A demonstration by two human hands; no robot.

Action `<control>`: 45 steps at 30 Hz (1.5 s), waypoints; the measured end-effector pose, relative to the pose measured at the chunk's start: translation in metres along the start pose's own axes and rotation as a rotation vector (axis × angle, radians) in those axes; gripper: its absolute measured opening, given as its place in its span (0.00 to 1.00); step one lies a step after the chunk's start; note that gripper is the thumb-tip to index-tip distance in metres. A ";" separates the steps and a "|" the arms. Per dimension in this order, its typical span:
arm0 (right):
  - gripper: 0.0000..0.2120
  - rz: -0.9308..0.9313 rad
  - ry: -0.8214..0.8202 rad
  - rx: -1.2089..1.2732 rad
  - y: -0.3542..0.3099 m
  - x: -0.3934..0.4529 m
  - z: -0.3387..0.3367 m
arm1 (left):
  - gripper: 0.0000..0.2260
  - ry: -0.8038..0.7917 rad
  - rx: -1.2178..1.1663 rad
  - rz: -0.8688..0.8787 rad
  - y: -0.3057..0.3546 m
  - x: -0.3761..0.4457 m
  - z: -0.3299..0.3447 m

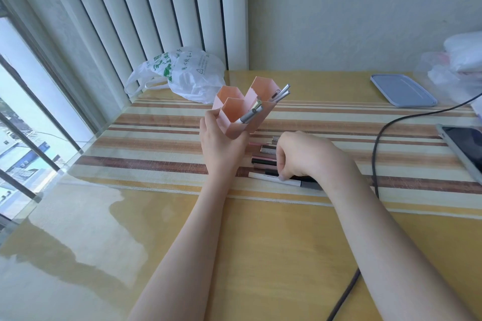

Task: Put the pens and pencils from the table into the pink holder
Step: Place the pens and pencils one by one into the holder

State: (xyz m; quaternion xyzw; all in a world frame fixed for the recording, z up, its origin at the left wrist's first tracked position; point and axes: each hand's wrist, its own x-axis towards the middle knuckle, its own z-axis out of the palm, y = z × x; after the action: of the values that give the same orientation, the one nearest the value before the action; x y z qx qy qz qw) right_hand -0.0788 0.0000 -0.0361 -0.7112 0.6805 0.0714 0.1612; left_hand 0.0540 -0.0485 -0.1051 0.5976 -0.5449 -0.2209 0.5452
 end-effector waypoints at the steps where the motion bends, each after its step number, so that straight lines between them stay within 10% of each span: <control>1: 0.05 -0.002 0.006 -0.014 -0.001 -0.001 0.000 | 0.24 0.000 0.002 0.002 0.000 0.000 0.000; 10: 0.05 -0.071 0.140 0.022 0.000 -0.019 0.023 | 0.20 -0.064 0.043 0.078 0.003 -0.005 0.000; 23: 0.01 -0.245 0.468 0.968 0.033 -0.054 0.054 | 0.20 -0.031 -0.038 0.105 0.013 -0.044 -0.030; 32: 0.18 -0.395 0.506 1.147 0.023 -0.054 0.050 | 0.22 0.010 0.048 0.213 0.002 -0.046 -0.035; 45: 0.20 -0.384 1.098 1.313 0.011 -0.057 0.051 | 0.22 -0.026 0.093 0.362 0.000 -0.050 -0.023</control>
State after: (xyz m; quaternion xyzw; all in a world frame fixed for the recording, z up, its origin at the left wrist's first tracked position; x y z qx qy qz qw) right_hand -0.0868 0.0700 -0.0674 -0.5109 0.4340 -0.7155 0.1967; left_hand 0.0579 0.0056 -0.1144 0.5116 -0.6601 -0.1016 0.5406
